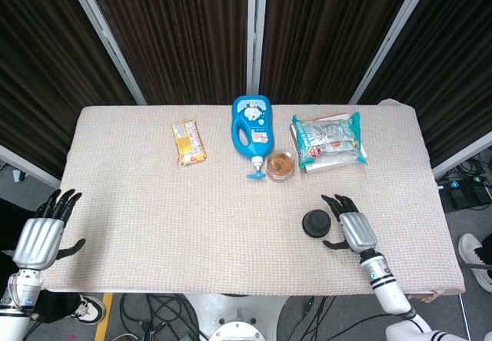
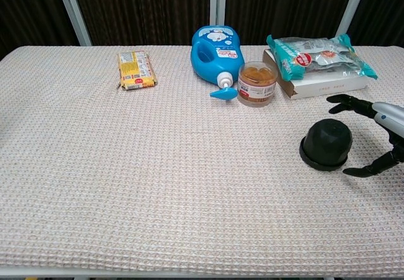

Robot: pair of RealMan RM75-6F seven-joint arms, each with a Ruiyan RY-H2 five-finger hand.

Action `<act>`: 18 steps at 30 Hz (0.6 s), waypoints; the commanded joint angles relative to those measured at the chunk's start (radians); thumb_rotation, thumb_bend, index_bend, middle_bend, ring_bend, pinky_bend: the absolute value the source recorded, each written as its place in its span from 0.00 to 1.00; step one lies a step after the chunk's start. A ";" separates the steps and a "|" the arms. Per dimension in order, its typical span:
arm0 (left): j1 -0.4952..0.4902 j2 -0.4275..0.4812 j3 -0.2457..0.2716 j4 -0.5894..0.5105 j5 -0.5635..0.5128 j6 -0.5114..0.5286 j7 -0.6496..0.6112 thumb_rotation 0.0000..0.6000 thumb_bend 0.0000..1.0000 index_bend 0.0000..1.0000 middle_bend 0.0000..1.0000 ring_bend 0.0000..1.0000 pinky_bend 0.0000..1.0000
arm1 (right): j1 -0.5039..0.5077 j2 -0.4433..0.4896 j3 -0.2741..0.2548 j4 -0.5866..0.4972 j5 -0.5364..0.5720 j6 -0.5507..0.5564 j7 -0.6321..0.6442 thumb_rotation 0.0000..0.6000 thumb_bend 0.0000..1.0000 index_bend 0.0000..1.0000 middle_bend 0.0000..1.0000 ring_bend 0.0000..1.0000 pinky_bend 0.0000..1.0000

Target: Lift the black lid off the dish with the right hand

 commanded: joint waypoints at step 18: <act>0.000 -0.003 0.003 0.005 -0.001 -0.004 0.003 1.00 0.17 0.09 0.07 0.00 0.21 | 0.035 -0.037 0.011 0.021 0.044 -0.046 0.015 1.00 0.06 0.00 0.18 0.00 0.00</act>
